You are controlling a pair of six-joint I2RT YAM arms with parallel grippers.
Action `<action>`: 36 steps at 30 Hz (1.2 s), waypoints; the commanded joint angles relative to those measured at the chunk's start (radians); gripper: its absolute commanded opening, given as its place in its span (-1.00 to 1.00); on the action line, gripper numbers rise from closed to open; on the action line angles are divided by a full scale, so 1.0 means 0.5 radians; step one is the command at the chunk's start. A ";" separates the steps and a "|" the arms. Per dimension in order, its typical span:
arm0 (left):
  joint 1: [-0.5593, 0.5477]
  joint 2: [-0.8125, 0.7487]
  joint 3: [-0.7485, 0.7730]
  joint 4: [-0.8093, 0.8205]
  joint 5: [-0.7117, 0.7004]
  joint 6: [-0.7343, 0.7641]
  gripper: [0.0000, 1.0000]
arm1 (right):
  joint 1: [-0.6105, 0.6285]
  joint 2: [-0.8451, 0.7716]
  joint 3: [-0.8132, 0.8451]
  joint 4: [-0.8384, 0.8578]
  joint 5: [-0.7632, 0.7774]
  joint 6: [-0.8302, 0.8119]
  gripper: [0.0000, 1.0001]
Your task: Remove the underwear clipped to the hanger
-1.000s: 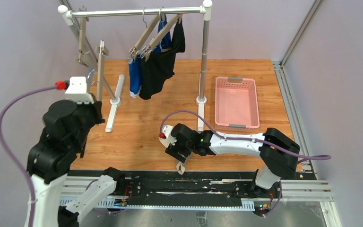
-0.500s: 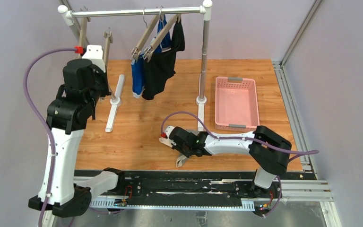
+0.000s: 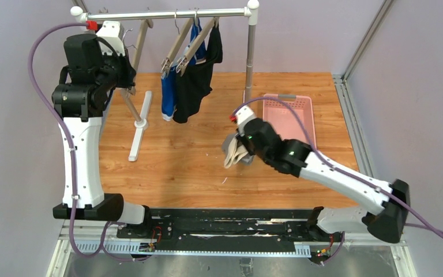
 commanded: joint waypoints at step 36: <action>0.334 0.387 0.411 0.294 0.341 -0.254 -0.67 | -1.492 -0.041 -0.388 0.471 -0.567 -0.055 0.07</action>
